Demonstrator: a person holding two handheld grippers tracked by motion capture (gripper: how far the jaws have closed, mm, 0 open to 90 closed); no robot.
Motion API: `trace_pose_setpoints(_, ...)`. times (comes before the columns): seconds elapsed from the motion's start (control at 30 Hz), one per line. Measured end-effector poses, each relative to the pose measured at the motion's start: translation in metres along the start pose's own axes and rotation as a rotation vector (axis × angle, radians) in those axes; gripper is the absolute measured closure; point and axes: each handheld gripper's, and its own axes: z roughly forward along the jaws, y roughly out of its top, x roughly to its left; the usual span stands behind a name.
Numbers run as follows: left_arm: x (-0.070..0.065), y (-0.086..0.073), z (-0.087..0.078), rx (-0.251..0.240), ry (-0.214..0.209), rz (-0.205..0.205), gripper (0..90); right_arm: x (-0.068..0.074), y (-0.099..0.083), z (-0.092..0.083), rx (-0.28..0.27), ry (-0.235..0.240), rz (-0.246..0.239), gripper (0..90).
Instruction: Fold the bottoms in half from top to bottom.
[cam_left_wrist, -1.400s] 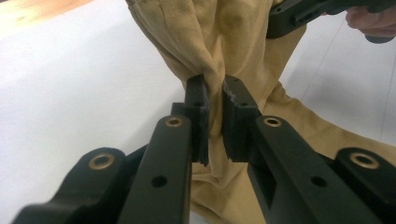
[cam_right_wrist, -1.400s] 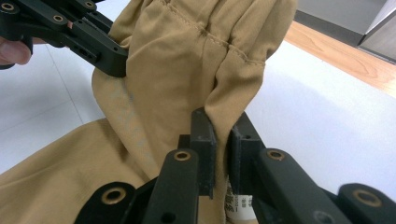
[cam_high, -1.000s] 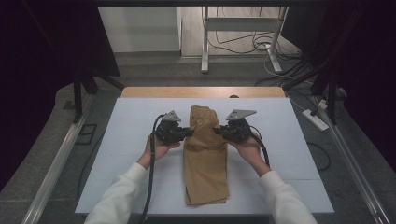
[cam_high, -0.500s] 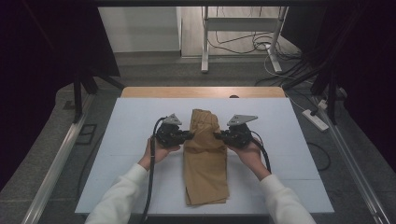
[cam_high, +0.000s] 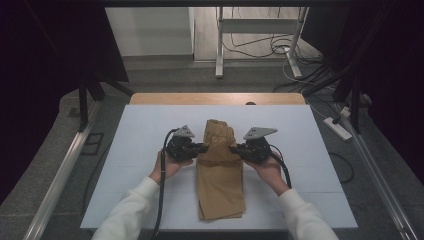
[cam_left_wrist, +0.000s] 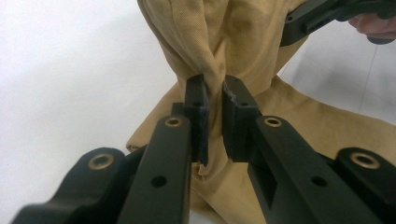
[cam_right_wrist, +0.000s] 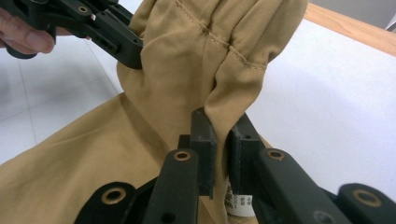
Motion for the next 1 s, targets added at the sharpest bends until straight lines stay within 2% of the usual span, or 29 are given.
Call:
trace_pose_setpoints(0.2,-0.004,-0.003,-0.003,0.004,-0.005,0.013,80.5,0.005,-0.002,-0.003,0.005,0.009,-0.013,82.2)
trace_pose_setpoints(1.0,-0.012,-0.013,-0.006,0.015,-0.012,0.018,80.1,0.017,-0.008,-0.008,0.025,0.029,-0.029,82.2)
